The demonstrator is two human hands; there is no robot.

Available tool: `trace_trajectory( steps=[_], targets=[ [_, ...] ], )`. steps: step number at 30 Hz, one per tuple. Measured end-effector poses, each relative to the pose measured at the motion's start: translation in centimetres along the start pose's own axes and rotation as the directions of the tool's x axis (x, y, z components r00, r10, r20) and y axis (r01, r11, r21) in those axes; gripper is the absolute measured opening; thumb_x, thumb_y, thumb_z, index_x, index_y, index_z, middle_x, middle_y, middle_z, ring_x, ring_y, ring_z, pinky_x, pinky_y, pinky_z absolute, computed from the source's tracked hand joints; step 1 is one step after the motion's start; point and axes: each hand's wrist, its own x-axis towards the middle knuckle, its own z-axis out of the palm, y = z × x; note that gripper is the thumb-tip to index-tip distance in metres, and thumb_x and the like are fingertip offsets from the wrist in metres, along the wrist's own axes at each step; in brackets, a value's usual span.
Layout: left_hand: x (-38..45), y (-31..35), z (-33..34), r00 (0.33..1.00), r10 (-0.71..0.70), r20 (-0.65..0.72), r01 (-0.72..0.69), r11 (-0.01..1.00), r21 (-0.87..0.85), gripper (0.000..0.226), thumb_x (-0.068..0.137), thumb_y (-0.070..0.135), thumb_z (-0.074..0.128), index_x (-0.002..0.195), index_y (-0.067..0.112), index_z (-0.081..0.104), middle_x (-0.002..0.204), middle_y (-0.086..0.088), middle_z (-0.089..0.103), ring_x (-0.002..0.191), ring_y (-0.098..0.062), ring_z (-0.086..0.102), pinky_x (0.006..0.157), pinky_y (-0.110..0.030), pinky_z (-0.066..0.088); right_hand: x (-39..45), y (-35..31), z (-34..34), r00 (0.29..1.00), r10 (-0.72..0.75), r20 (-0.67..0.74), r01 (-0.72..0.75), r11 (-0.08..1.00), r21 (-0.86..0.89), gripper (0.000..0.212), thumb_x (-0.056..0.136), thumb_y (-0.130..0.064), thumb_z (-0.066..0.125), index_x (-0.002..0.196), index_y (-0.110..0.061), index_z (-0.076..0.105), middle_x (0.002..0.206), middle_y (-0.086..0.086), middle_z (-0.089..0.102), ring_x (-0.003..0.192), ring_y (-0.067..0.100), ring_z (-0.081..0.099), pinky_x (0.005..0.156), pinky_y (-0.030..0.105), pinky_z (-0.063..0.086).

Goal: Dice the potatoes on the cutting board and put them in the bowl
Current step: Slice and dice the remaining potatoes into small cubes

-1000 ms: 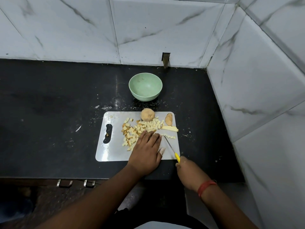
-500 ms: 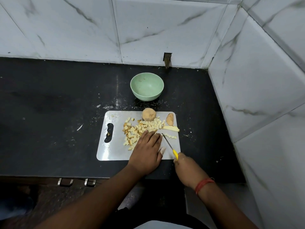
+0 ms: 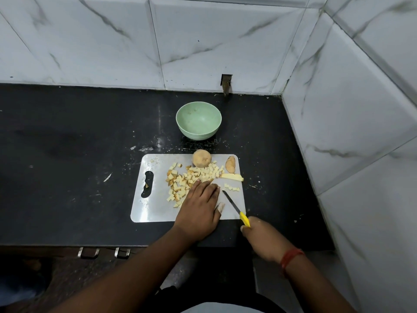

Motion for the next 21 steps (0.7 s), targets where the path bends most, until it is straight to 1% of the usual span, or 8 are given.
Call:
trace_trajectory(
  steps=[3, 6, 10, 13, 15, 17, 19, 21],
  targets=[
    [-0.1, -0.1, 0.1, 1.000, -0.002, -0.019, 0.002, 1.000, -0.008, 0.055, 0.104, 0.041, 0.041, 0.140, 0.005, 0.060, 0.142, -0.010, 0.057, 0.138, -0.027, 0.046, 0.127, -0.046, 0.021, 0.0, 0.5, -0.4, 1.000, -0.014, -0.012, 0.016, 0.983, 0.184, 0.021, 0.098, -0.029, 0.048, 0.078, -0.020, 0.049, 0.069, -0.002, 0.050, 0.060, 0.013, 0.046, 0.061, 0.030, 0.037],
    [-0.1, 0.0, 0.0, 1.000, -0.005, -0.014, 0.005, 1.000, -0.014, 0.054, 0.104, 0.041, 0.042, 0.139, 0.004, 0.060, 0.142, -0.011, 0.057, 0.138, -0.027, 0.046, 0.126, -0.046, 0.022, 0.2, 1.1, -0.6, 0.999, 0.021, -0.043, -0.007, 0.948, 0.317, 0.019, 0.094, -0.032, 0.050, 0.078, -0.021, 0.052, 0.063, -0.004, 0.047, 0.054, 0.012, 0.042, 0.059, 0.033, 0.036],
    [0.2, 0.2, -0.3, 0.999, 0.044, -0.011, -0.044, 0.999, -0.006, 0.054, 0.106, 0.044, 0.041, 0.141, 0.007, 0.059, 0.145, -0.010, 0.055, 0.141, -0.026, 0.044, 0.127, -0.046, 0.019, 0.3, 1.2, -1.2, 0.994, 0.059, -0.088, -0.020, 0.919, 0.394, 0.021, 0.095, -0.033, 0.049, 0.091, -0.014, 0.055, 0.060, -0.004, 0.042, 0.047, 0.010, 0.037, 0.048, 0.028, 0.029],
    [1.5, 0.8, -1.0, 0.991, 0.137, -0.009, -0.137, 0.990, -0.040, 0.054, 0.107, 0.044, 0.039, 0.140, 0.008, 0.060, 0.147, -0.009, 0.055, 0.143, -0.027, 0.042, 0.128, -0.042, 0.016, 0.5, 1.3, -1.5, 0.987, 0.063, -0.151, 0.009, 0.901, 0.433, 0.025, 0.096, -0.034, 0.048, 0.091, -0.010, 0.053, 0.058, -0.004, 0.041, 0.044, 0.010, 0.036, 0.047, 0.027, 0.027],
    [2.7, 1.6, -1.0, 0.964, 0.259, 0.059, -0.255, 0.964, -0.077, 0.059, 0.107, 0.046, 0.034, 0.147, 0.007, 0.054, 0.154, -0.011, 0.049, 0.148, -0.028, 0.037, 0.128, -0.043, 0.016, 0.6, 1.2, -1.5, 0.980, 0.062, -0.187, 0.034, 0.883, 0.469, 0.024, 0.095, -0.033, 0.049, 0.087, -0.011, 0.052, 0.056, -0.004, 0.041, 0.042, 0.009, 0.036, 0.046, 0.027, 0.027],
    [3.7, 2.2, -0.8, 0.922, 0.350, 0.166, -0.346, 0.937, -0.051, 0.066, 0.107, 0.050, 0.026, 0.154, 0.007, 0.044, 0.163, -0.011, 0.038, 0.153, -0.027, 0.028, 0.129, -0.042, 0.012, 0.7, 0.9, -1.6, 0.978, 0.054, -0.203, 0.054, 0.870, 0.490, 0.023, 0.096, -0.034, 0.049, 0.081, -0.016, 0.050, 0.058, -0.003, 0.042, 0.042, 0.009, 0.037, 0.046, 0.028, 0.027],
    [4.2, 2.2, -0.7, 0.912, 0.330, 0.244, -0.339, 0.941, -0.007, 0.070, 0.108, 0.053, 0.021, 0.160, 0.007, 0.031, 0.168, -0.011, 0.027, 0.157, -0.025, 0.018, 0.129, -0.038, 0.001, 0.7, 0.7, -1.6, 0.978, 0.054, -0.202, 0.054, 0.866, 0.497, 0.024, 0.097, -0.034, 0.049, 0.083, -0.015, 0.051, 0.059, -0.002, 0.042, 0.043, 0.009, 0.037, 0.045, 0.027, 0.027],
    [3.9, 1.5, -0.7, 0.933, 0.226, 0.280, -0.237, 0.972, 0.003, 0.073, 0.108, 0.056, 0.018, 0.162, 0.007, 0.021, 0.171, -0.010, 0.018, 0.158, -0.024, 0.011, 0.127, -0.034, -0.005, 0.5, 0.8, -1.7, 0.979, 0.061, -0.197, 0.047, 0.863, 0.503, 0.026, 0.098, -0.034, 0.049, 0.086, -0.011, 0.051, 0.058, -0.002, 0.040, 0.042, 0.009, 0.036, 0.044, 0.026, 0.027]
  ],
)
